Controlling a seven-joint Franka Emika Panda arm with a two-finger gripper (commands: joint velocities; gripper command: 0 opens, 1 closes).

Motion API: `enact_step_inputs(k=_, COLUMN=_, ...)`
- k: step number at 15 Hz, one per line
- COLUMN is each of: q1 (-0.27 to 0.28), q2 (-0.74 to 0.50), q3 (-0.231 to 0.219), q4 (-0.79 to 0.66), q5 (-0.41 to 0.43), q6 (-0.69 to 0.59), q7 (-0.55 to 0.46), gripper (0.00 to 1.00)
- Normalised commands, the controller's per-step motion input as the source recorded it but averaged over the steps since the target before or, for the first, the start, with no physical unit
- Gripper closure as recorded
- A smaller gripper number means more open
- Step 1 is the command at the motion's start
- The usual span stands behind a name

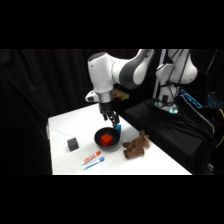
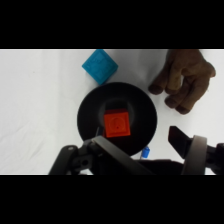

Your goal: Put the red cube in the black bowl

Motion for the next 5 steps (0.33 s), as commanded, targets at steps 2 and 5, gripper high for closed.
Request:
enact_step_inputs(k=2, q1=0.007, q2=-0.26, q3=-0.023, q4=0.14, q5=-0.025, q6=-0.39, q7=-0.05, gripper=0.00)
enact_step_inputs(k=5, q1=-0.001, q2=-0.15, q3=-0.028, q4=0.14, q5=-0.006, q6=-0.31, q7=-0.07, gripper=0.00)
